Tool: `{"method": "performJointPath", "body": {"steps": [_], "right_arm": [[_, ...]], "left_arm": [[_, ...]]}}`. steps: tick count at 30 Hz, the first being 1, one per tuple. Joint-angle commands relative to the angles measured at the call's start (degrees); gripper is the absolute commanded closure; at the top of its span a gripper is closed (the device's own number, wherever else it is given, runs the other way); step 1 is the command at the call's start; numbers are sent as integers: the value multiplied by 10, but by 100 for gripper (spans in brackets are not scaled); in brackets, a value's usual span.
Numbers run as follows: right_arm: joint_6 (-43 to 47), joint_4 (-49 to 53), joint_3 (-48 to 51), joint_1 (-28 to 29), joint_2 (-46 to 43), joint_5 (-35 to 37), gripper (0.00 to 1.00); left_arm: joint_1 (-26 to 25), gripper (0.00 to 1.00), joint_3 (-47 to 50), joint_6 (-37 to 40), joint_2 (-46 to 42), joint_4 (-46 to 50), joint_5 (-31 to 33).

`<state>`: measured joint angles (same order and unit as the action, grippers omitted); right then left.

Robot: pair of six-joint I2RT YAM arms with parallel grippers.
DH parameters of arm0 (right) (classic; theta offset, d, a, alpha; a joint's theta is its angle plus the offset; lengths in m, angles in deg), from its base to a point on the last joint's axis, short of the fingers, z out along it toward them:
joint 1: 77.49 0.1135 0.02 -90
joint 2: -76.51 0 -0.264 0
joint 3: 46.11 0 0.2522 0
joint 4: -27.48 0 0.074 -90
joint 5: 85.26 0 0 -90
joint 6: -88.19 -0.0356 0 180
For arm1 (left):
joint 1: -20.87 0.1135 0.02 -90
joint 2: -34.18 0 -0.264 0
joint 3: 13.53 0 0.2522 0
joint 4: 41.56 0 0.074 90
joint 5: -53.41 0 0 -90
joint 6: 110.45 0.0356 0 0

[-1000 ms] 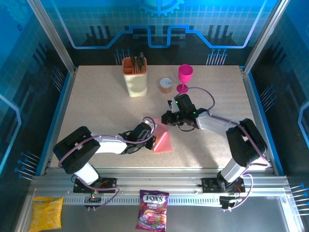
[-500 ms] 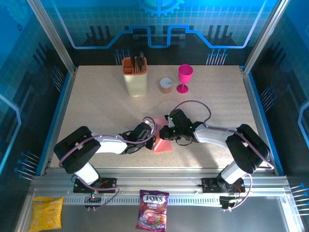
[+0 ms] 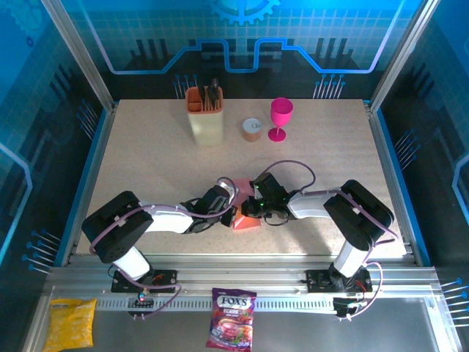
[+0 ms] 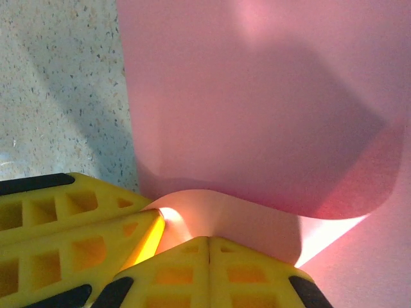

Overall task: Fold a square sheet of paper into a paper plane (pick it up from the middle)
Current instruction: Fold the triangle a second time at the center of the table.

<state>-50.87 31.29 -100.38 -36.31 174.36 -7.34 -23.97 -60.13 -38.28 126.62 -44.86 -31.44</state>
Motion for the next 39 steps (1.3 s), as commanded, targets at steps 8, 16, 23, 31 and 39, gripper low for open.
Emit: {"method": "performJointPath", "body": {"steps": [8,16,23,31,39], "right_arm": [[-13,16,22,5,28,20,100],[-19,11,26,7,34,19,100],[-32,0,33,7,39,15,100],[-33,0,33,6,38,13,100],[-37,2,33,8,42,14,100]], "left_arm": [[1,76,6,-36,-129,67,-16],[-49,100,30,-67,-163,54,-36],[-73,100,33,-72,-108,15,-29],[-73,100,28,-69,-41,-18,-17],[-73,100,65,-95,-3,-60,-14]]}}
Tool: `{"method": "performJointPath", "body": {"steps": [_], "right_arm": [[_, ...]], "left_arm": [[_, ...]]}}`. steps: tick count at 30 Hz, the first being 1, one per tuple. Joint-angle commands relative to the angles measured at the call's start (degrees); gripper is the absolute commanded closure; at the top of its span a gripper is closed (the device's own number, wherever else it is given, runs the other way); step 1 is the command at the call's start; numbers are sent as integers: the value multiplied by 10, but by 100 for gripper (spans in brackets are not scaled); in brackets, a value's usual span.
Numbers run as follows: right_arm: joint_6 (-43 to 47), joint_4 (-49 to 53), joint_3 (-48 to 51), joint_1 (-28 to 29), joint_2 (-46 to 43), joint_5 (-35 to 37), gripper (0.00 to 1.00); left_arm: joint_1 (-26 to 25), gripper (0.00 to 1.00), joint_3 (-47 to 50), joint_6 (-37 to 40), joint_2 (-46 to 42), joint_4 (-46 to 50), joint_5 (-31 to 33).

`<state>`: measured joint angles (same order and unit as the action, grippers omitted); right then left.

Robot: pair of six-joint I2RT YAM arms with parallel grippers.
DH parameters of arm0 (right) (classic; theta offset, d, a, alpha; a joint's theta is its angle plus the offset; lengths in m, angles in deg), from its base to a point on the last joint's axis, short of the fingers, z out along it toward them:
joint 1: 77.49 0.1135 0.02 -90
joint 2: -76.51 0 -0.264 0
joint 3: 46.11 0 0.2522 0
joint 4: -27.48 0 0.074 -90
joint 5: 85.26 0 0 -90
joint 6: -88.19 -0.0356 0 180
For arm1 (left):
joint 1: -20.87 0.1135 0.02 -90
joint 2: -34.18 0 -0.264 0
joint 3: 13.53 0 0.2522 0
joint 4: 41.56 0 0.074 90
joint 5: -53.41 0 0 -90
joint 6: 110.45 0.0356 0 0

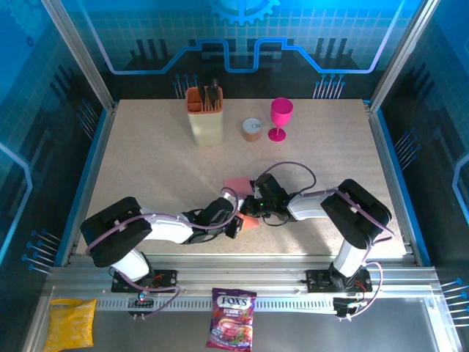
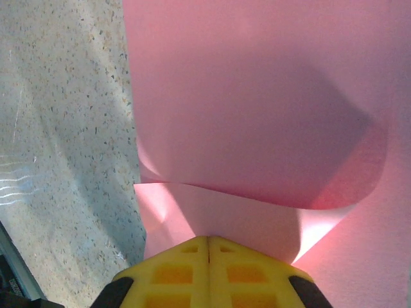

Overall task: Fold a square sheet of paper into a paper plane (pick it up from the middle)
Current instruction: Fold the triangle a second time at the center of the table.

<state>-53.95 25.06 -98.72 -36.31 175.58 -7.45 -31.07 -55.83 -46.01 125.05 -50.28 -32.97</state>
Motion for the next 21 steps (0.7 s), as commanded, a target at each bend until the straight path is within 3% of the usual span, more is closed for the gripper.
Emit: {"method": "performJointPath", "body": {"steps": [1,21], "right_arm": [[-6,66,17,7,30,16,100],[-7,78,18,4,30,20,100]], "left_arm": [[-2,100,29,-20,10,-6,3],[-26,100,136,-85,-152,107,23]]}}
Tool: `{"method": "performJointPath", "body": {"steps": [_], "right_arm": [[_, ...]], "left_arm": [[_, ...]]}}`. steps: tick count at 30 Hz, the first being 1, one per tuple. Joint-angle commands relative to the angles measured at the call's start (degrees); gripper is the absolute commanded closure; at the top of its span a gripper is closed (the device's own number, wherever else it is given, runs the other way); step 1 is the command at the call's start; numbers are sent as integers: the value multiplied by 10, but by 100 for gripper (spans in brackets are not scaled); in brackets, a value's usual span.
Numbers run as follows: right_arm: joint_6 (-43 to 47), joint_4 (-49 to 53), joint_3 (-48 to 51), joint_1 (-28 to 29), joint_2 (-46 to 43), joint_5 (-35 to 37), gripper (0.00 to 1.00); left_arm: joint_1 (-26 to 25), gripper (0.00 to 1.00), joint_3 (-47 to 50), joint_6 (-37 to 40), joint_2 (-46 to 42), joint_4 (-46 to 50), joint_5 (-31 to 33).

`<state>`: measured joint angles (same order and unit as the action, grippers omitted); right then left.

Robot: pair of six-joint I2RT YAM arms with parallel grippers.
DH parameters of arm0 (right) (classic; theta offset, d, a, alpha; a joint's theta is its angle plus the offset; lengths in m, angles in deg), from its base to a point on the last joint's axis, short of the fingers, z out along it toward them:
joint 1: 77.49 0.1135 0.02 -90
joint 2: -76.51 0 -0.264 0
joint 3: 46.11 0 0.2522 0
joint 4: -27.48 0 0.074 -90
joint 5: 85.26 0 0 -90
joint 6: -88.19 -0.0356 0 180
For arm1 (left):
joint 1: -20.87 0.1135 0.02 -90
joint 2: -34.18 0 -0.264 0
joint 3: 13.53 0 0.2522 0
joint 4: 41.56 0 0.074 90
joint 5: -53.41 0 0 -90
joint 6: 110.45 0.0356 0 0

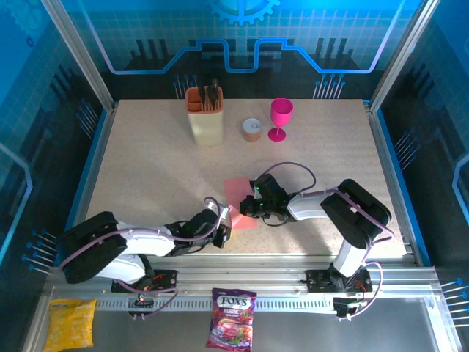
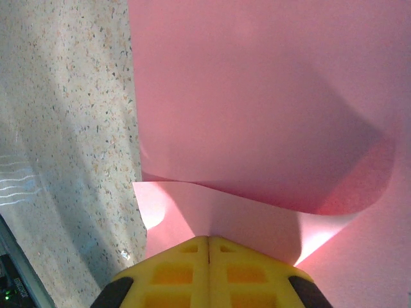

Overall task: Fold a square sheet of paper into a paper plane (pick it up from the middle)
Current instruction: Fold the triangle a second time at the center of the table.

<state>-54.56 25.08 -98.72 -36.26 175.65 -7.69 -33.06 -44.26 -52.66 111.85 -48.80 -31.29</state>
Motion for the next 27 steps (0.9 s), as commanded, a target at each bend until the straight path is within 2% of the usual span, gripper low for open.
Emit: {"method": "performJointPath", "body": {"steps": [1,5,8,20,27], "right_arm": [[-2,77,18,3,30,22,100],[-1,79,19,3,29,22,100],[0,80,19,3,31,22,100],[0,85,14,4,26,20,100],[11,109,-6,1,3,16,100]], "left_arm": [[-6,100,17,-18,-35,102,8],[-6,100,-15,-4,-84,138,18],[-6,100,-46,14,-88,142,17],[-4,100,-121,65,41,88,-11],[4,100,-104,66,94,62,-7]]}}
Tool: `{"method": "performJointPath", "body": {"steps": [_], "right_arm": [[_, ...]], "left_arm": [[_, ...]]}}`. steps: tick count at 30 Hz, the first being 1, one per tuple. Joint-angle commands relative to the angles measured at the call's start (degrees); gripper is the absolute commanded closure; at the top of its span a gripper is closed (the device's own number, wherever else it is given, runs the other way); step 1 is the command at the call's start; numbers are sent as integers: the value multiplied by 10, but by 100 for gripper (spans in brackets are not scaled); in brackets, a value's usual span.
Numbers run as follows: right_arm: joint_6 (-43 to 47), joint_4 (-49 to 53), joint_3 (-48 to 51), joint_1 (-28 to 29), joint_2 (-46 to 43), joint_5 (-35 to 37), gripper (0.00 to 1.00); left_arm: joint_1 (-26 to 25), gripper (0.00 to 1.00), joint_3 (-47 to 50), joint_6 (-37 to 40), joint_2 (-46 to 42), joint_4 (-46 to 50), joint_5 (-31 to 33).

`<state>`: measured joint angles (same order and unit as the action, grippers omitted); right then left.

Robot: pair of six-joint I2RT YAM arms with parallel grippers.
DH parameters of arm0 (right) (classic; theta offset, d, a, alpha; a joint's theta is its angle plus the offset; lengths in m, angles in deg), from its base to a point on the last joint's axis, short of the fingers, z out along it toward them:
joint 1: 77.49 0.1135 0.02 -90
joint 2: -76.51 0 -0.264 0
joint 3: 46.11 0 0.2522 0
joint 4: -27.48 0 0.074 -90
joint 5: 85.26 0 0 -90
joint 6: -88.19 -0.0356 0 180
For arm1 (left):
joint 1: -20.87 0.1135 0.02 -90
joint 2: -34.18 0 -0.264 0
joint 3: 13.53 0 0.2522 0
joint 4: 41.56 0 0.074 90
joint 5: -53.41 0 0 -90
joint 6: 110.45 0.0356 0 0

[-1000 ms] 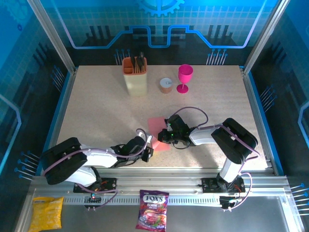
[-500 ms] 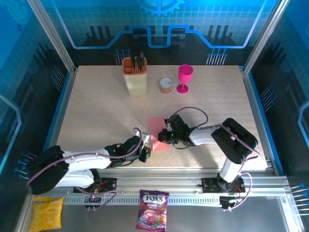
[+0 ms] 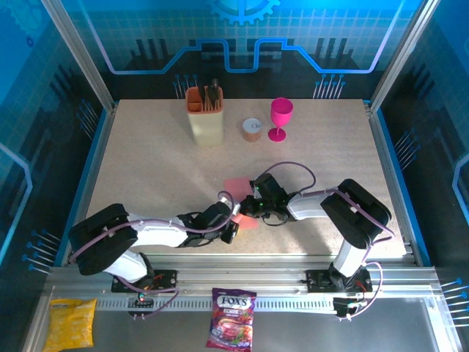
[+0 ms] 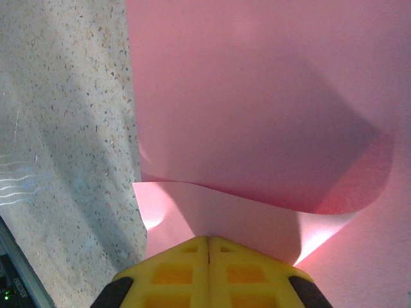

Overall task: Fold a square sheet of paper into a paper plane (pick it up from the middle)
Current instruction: Fold the triangle a second time at the center of the table.

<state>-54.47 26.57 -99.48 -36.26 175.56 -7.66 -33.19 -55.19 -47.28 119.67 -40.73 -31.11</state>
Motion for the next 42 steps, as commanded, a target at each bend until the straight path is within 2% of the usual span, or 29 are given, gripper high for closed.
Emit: {"method": "performJointPath", "body": {"steps": [1,13,27,42], "right_arm": [[14,99,-5,1,-3,12,100],[55,146,-44,-3,-102,19,100],[0,68,-9,70,-30,40,100],[25,93,-17,-1,3,33,100]], "left_arm": [[4,100,10,10,21,-24,-9],[6,100,51,-10,29,-59,-16],[7,100,48,-5,25,-48,-13],[6,100,53,-9,43,-33,-20]]}}
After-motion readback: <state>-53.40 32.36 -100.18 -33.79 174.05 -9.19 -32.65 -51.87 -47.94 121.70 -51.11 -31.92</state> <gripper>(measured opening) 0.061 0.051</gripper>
